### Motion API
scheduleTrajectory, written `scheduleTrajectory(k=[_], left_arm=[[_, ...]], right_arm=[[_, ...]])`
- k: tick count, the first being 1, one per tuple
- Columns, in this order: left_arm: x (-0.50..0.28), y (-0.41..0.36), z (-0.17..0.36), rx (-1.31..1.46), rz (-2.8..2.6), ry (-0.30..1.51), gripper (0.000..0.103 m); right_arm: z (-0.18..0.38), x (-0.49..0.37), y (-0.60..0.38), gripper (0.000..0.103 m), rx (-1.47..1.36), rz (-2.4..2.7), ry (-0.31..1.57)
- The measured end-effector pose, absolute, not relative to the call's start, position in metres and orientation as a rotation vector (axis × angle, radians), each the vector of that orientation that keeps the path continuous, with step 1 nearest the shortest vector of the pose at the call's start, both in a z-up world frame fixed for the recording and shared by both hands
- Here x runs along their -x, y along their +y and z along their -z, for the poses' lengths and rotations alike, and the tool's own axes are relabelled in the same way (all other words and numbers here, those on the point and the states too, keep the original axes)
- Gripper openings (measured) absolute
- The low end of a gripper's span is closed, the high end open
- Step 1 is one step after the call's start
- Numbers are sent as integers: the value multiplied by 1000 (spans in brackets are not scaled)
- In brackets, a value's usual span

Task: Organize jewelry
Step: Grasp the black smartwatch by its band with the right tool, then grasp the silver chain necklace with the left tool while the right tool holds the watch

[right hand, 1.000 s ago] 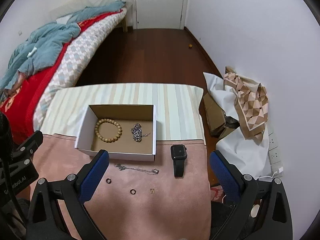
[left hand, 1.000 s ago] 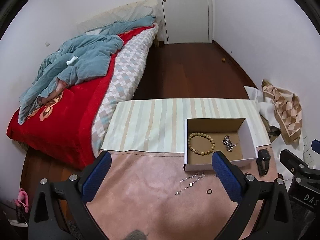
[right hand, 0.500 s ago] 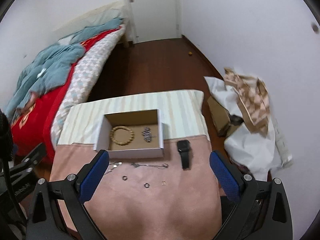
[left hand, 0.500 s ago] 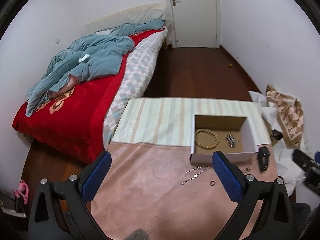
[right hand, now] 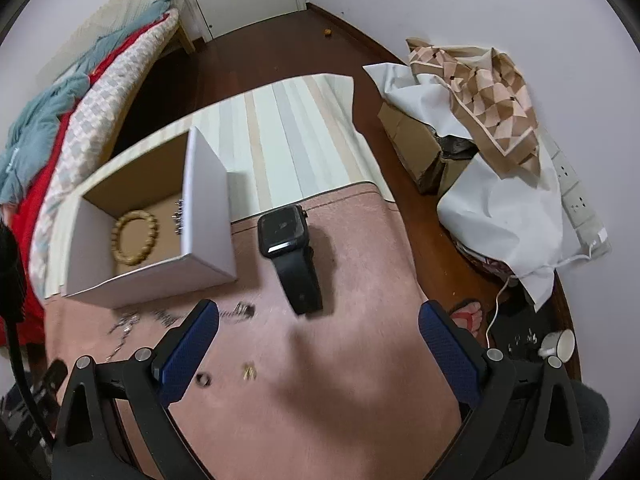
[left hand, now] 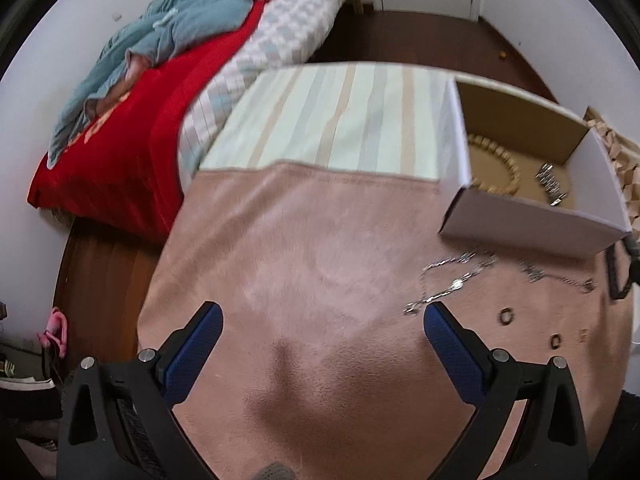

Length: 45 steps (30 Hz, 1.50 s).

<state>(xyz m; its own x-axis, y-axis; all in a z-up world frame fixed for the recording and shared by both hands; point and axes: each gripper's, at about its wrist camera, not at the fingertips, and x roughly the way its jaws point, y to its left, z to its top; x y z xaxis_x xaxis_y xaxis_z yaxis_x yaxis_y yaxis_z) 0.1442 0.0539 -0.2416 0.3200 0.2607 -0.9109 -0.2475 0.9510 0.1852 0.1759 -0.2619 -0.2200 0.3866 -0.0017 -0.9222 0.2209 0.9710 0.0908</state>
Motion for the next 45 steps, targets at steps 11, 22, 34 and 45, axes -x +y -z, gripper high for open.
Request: scheduleTrajectory(k=[11, 22, 34, 45], left_arm=[[-148, 37, 262, -24, -278, 1239, 102], [-172, 49, 270, 62, -134, 1284, 102], [-186, 11, 283, -68, 95, 1309, 56], [-179, 12, 265, 2, 196, 1297, 0]], right_arm=[[265, -218, -248, 23, -123, 123, 1216], [234, -180, -249, 19, -186, 45, 1183], [237, -153, -221, 19, -257, 20, 1233], [237, -144, -220, 19, -245, 35, 1249]])
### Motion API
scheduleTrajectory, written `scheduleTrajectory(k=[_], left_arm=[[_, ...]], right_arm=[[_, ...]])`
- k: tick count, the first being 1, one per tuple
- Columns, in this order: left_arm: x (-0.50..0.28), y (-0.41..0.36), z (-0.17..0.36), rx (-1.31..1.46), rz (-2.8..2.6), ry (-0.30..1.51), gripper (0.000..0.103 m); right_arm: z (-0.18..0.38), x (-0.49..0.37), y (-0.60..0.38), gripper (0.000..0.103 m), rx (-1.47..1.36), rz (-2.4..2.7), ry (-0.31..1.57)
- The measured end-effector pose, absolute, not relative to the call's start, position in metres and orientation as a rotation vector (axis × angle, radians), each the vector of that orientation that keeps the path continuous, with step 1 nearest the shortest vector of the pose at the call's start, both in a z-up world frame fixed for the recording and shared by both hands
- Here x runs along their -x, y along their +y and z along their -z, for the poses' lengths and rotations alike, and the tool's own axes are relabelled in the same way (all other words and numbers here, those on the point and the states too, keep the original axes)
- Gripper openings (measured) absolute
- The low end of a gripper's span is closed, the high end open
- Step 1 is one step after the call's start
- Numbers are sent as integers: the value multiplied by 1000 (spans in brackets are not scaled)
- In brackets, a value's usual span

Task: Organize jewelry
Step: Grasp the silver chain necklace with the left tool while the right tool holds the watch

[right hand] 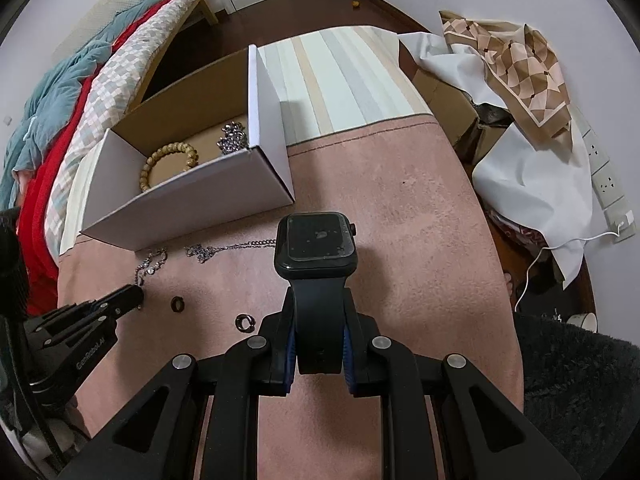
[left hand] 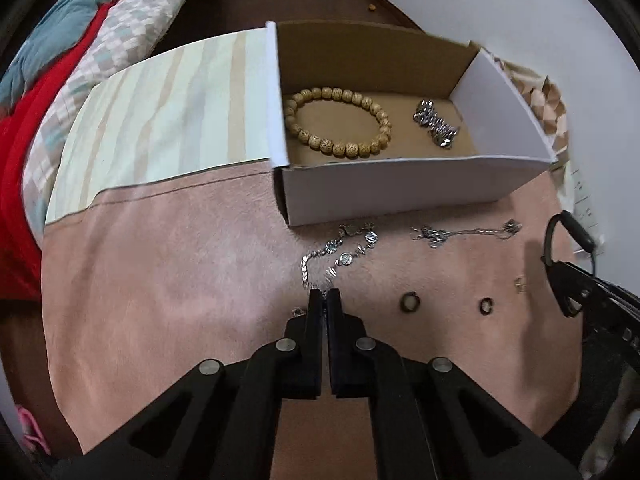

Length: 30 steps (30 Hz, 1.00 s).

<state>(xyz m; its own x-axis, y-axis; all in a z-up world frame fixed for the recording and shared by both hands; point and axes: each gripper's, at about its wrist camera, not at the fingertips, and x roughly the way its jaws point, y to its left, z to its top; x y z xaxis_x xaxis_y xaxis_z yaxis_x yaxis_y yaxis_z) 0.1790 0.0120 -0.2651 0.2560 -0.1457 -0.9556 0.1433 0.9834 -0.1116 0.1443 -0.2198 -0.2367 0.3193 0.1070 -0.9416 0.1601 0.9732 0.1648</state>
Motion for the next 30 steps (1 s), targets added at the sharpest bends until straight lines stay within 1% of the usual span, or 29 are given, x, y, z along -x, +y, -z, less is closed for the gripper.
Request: scheduleTrajectory(k=[9, 13, 17, 19, 20, 22, 23, 24, 28, 30], left_arm=[[-165, 38, 210, 142, 188, 1211, 0], [-164, 47, 188, 162, 195, 1164, 0], [-169, 40, 175, 167, 224, 1135, 0], [-173, 44, 185, 170, 218, 1163, 4], [-175, 45, 193, 158, 205, 1188, 8], [-178, 49, 216, 166, 178, 1250, 20], [-179, 50, 227, 185, 174, 1269, 32], [-179, 51, 236, 202, 162, 1278, 35], [-186, 40, 260, 166, 173, 1300, 35], [-192, 29, 267, 112, 174, 1304, 42]], right_arm=[[212, -147, -222, 19, -263, 17, 1204], [200, -148, -220, 19, -281, -1, 1191], [183, -149, -214, 19, -280, -28, 1162], [175, -151, -211, 19, -272, -36, 1146], [172, -152, -210, 19, -269, -39, 1140], [167, -154, -208, 19, -260, -37, 1128], [167, -155, -208, 19, -259, -36, 1127], [168, -155, -208, 19, -260, -33, 1128], [181, -155, -210, 19, -263, -16, 1150], [190, -155, -212, 19, -265, -9, 1167]])
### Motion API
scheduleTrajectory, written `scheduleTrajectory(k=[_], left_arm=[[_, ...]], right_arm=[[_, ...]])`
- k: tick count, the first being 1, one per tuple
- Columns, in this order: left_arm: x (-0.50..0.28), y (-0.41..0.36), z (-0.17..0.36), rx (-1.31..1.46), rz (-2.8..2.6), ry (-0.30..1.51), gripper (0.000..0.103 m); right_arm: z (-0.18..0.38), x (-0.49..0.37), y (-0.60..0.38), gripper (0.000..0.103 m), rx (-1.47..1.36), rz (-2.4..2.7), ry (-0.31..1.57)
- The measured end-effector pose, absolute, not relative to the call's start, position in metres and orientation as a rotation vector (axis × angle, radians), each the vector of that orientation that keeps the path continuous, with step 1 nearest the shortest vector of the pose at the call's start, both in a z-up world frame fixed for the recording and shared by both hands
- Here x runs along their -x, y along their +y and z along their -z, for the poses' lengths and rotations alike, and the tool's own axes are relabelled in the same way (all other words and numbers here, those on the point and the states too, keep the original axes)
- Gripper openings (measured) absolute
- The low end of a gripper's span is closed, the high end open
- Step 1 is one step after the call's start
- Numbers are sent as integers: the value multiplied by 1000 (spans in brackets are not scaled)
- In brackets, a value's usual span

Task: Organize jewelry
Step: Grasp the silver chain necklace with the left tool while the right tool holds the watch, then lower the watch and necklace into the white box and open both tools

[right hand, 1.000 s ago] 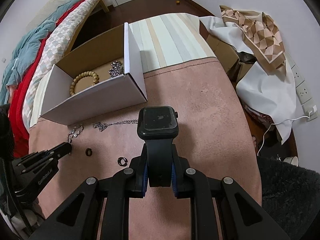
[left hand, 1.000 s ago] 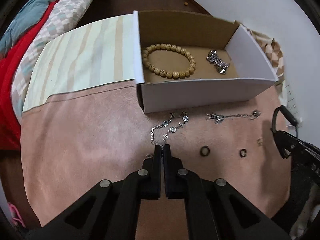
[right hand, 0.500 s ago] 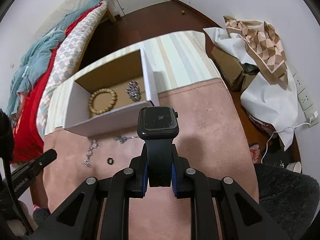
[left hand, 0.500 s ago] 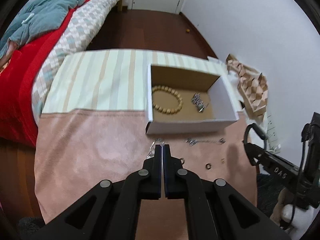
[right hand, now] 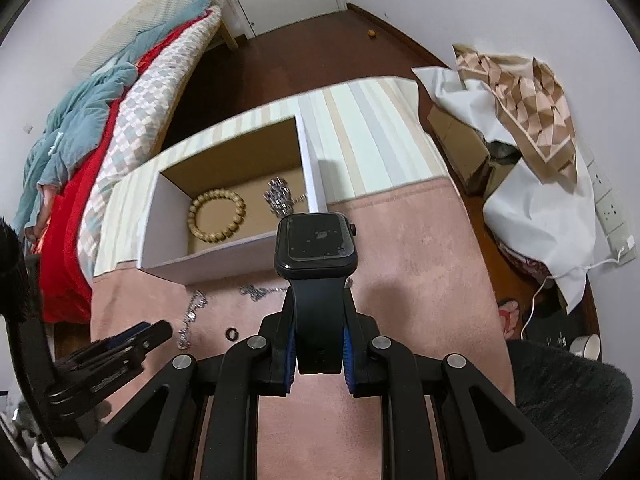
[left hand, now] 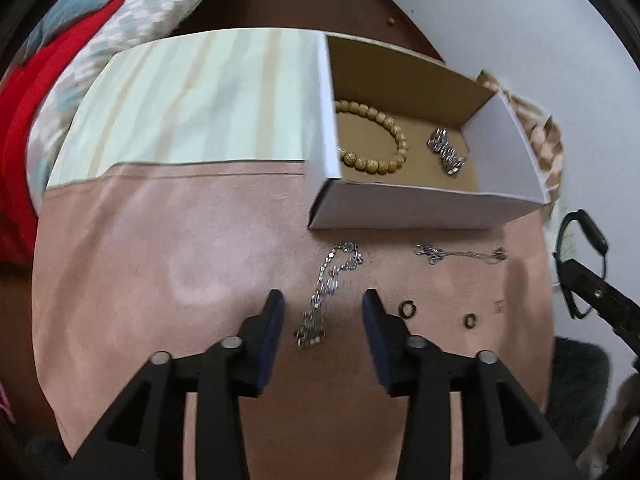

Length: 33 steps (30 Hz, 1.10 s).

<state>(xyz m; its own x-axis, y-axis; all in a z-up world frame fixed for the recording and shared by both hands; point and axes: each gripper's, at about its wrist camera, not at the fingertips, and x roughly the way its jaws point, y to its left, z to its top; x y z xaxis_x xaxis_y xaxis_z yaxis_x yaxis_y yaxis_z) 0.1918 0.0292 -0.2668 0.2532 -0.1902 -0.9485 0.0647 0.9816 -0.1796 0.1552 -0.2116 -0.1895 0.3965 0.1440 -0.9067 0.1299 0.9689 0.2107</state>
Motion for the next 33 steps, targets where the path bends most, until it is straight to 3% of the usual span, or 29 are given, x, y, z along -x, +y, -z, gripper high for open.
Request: scheduleTrajectory(k=[4, 7, 8, 9, 10, 20, 33], left_arm=[[-202, 7, 280, -5, 202, 1320, 46], [-203, -7, 280, -92, 227, 1290, 43], [-203, -9, 279, -100, 242, 1278, 33], [-202, -11, 278, -115, 254, 1266, 6], [-202, -12, 277, -117, 269, 1271, 3], [-182, 11, 261, 86, 293, 1265, 2], [-161, 26, 152, 208, 352, 1075, 2]], right_arm=[[203, -157, -213, 19, -259, 6, 1193], [209, -158, -217, 19, -263, 17, 1204], [210, -159, -218, 19, -264, 22, 1206], [211, -160, -219, 19, -265, 25, 1207], [212, -161, -220, 19, -265, 27, 1207], [205, -164, -219, 19, -270, 26, 1193], [162, -152, -214, 19, -287, -23, 1112]])
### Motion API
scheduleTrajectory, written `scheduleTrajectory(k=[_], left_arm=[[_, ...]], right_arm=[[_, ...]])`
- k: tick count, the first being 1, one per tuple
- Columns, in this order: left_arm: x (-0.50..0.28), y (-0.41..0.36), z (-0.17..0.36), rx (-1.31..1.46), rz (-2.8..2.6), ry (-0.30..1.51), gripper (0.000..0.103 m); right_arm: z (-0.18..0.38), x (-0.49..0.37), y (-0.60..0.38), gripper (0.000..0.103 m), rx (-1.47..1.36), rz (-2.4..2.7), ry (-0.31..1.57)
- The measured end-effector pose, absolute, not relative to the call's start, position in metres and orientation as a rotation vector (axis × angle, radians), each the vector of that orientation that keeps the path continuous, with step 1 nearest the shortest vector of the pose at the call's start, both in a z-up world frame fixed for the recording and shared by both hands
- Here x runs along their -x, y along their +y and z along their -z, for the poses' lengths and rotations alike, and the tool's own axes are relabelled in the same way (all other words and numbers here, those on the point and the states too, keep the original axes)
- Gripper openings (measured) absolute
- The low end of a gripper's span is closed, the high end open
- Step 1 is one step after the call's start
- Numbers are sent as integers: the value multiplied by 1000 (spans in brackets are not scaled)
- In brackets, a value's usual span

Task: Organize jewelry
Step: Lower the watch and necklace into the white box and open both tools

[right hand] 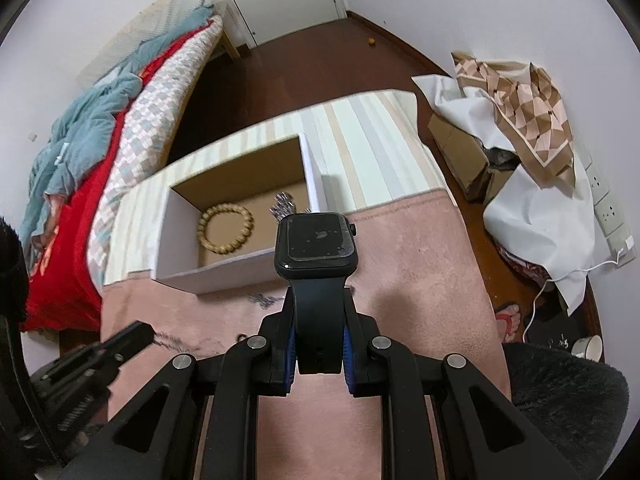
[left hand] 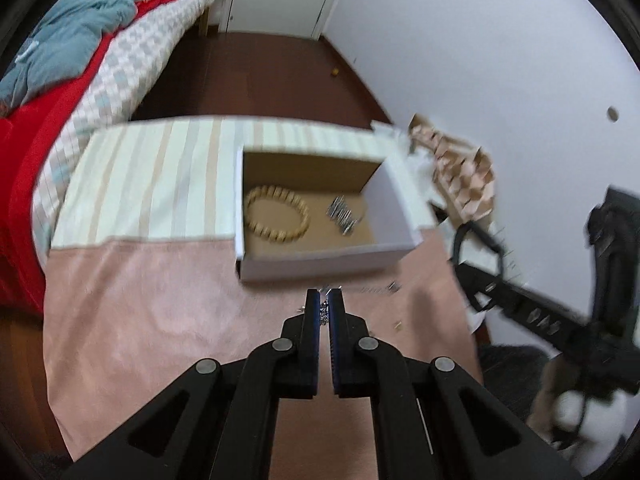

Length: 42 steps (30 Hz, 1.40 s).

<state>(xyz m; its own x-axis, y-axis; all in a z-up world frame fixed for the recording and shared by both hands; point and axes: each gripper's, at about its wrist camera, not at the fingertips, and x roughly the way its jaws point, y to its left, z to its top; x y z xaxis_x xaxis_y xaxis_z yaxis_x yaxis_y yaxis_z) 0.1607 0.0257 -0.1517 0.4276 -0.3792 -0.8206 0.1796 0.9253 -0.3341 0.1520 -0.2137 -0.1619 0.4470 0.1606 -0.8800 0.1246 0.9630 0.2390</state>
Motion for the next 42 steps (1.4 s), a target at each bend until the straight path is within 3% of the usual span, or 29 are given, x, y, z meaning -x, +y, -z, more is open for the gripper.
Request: scheduleTrajectory(k=[11, 17, 28, 30, 32, 34, 36, 38, 40, 42], left_arm=[[-216, 10, 91, 213, 362, 946, 2], [-256, 9, 121, 197, 299, 1006, 2], [-290, 16, 179, 170, 142, 1177, 7], [-289, 18, 181, 169, 125, 1182, 7], [-286, 20, 179, 150, 95, 1173, 8], [-283, 20, 177, 117, 62, 1160, 22], [-278, 22, 173, 85, 12, 1137, 70], [-271, 27, 168, 92, -8, 1100, 78], [-265, 32, 165, 94, -28, 1080, 84], [-260, 35, 164, 84, -41, 1070, 102]], right_arm=[[103, -192, -208, 19, -260, -66, 995], [108, -239, -196, 19, -211, -89, 1039], [182, -292, -190, 20, -236, -179, 1308], [190, -291, -190, 29, -266, -193, 1343], [193, -290, -193, 45, -293, -206, 1357], [190, -286, -195, 48, -288, -197, 1347], [184, -284, -195, 52, -274, -185, 1335], [178, -282, -193, 70, -255, -178, 1327], [171, -276, -193, 80, -195, -139, 1304], [166, -272, -191, 90, -127, -93, 1282]])
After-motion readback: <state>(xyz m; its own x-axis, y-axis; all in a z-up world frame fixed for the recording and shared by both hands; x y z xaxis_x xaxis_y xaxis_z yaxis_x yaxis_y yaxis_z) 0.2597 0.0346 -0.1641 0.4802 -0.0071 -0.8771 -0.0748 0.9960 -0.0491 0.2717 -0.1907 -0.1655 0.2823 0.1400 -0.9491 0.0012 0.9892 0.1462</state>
